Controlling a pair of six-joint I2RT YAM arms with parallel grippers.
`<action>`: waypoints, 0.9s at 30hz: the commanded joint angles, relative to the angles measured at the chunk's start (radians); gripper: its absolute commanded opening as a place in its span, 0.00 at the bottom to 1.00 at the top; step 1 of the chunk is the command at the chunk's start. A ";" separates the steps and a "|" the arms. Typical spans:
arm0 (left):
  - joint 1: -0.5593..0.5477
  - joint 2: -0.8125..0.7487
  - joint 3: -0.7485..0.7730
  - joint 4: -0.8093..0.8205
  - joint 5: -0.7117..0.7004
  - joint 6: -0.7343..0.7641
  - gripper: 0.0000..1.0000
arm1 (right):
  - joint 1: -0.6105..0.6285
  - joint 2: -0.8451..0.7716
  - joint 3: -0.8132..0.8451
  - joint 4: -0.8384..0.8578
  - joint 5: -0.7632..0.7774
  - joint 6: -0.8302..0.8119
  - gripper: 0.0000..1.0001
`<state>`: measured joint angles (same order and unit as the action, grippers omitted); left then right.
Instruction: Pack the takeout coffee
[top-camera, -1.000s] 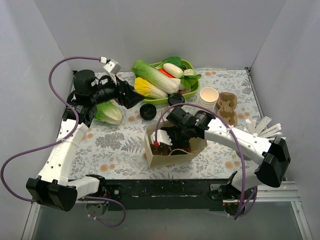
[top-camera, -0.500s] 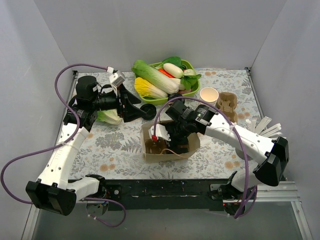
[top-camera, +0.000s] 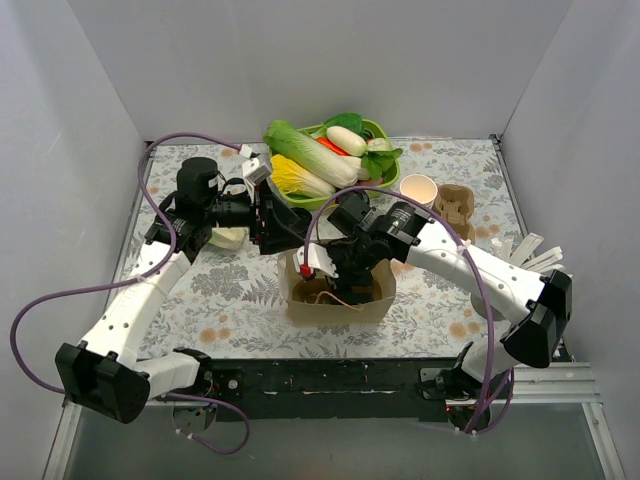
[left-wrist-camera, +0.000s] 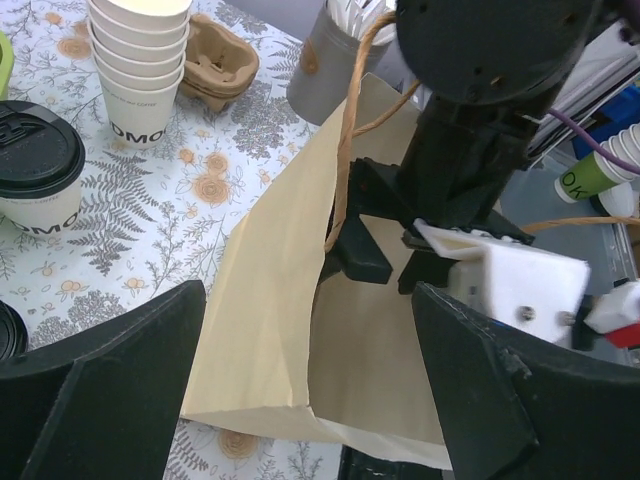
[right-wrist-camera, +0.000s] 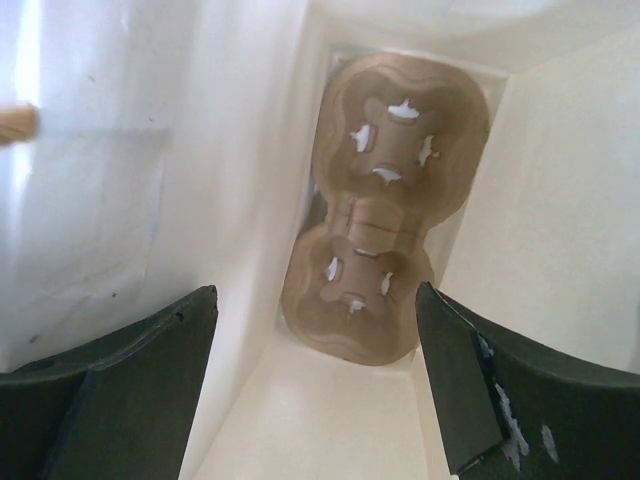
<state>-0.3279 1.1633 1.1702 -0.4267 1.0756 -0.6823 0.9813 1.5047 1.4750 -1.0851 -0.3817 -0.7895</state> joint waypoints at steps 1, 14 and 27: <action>-0.037 0.036 0.013 0.009 -0.037 0.096 0.84 | -0.003 -0.046 0.079 0.014 -0.029 -0.004 0.87; -0.079 0.171 0.057 0.008 -0.068 0.187 0.46 | -0.003 -0.208 0.148 0.161 0.086 0.109 0.85; -0.077 -0.089 0.042 -0.330 -0.245 0.441 0.00 | -0.107 -0.411 0.046 0.678 0.484 0.161 0.65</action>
<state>-0.4026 1.2667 1.2736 -0.6880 0.9436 -0.3534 0.8749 1.1812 1.6669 -0.6758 -0.0658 -0.6262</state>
